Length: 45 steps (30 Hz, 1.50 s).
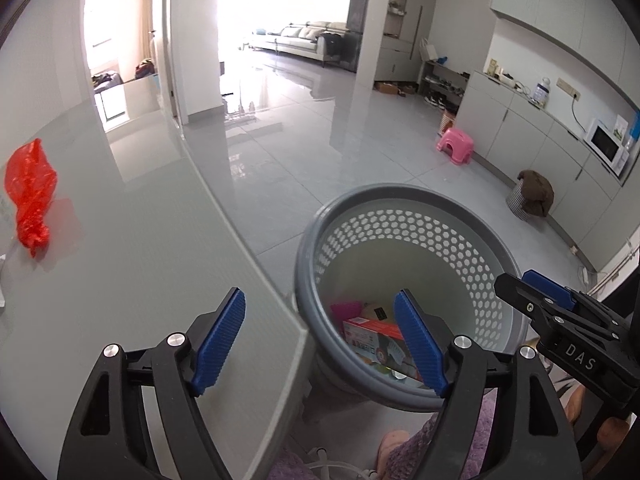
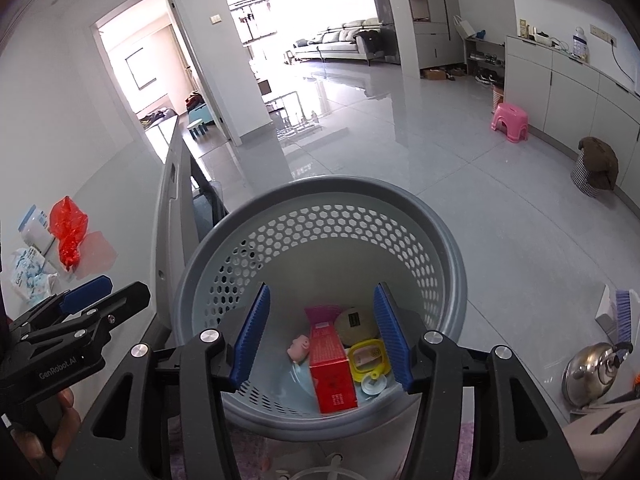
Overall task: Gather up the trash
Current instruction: 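Move both open tools back over the table toward the red bag and wipe pack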
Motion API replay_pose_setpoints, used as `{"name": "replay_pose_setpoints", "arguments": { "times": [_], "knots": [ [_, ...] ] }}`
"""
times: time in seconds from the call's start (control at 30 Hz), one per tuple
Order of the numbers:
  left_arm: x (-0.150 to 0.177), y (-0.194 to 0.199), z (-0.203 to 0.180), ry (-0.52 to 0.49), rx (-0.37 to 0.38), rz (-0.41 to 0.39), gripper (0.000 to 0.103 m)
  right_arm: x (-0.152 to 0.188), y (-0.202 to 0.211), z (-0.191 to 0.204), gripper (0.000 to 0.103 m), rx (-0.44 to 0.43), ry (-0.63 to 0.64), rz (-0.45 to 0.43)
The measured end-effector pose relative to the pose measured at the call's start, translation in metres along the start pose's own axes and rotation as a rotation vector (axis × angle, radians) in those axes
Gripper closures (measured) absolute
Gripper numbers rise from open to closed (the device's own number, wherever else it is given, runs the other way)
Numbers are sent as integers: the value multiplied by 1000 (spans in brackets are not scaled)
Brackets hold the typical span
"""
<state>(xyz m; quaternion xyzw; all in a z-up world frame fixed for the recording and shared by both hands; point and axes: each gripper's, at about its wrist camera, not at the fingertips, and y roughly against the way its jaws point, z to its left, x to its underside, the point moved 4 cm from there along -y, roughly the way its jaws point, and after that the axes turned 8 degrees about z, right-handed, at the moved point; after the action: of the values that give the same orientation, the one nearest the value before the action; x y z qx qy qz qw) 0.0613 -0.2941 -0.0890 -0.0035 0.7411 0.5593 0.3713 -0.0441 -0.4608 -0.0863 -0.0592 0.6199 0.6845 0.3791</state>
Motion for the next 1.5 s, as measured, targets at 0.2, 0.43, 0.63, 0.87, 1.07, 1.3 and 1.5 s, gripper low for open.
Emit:
{"name": "replay_pose_setpoints", "arguments": {
  "times": [0.2,0.43,0.63,0.87,1.07,1.3,1.5],
  "knots": [
    [4,19,25,58,-50,-36,24,-8,1,21,46,-39,58,-13],
    [5,43,64,146,-131,-85,17,-16,-6,63,42,-98,142,-15],
    [6,68,112,231,-237,-139,12,-25,-21,110,41,-153,241,1],
    [19,100,185,356,-377,-196,8,-48,-26,187,35,-233,370,-33],
    [32,127,257,478,-491,-238,7,-60,-40,260,31,-296,474,-31],
    [54,145,324,581,-591,-262,7,-60,-62,341,29,-337,609,-8],
    [66,151,357,624,-639,-257,7,-59,-81,396,29,-383,663,15]
  ]
}}
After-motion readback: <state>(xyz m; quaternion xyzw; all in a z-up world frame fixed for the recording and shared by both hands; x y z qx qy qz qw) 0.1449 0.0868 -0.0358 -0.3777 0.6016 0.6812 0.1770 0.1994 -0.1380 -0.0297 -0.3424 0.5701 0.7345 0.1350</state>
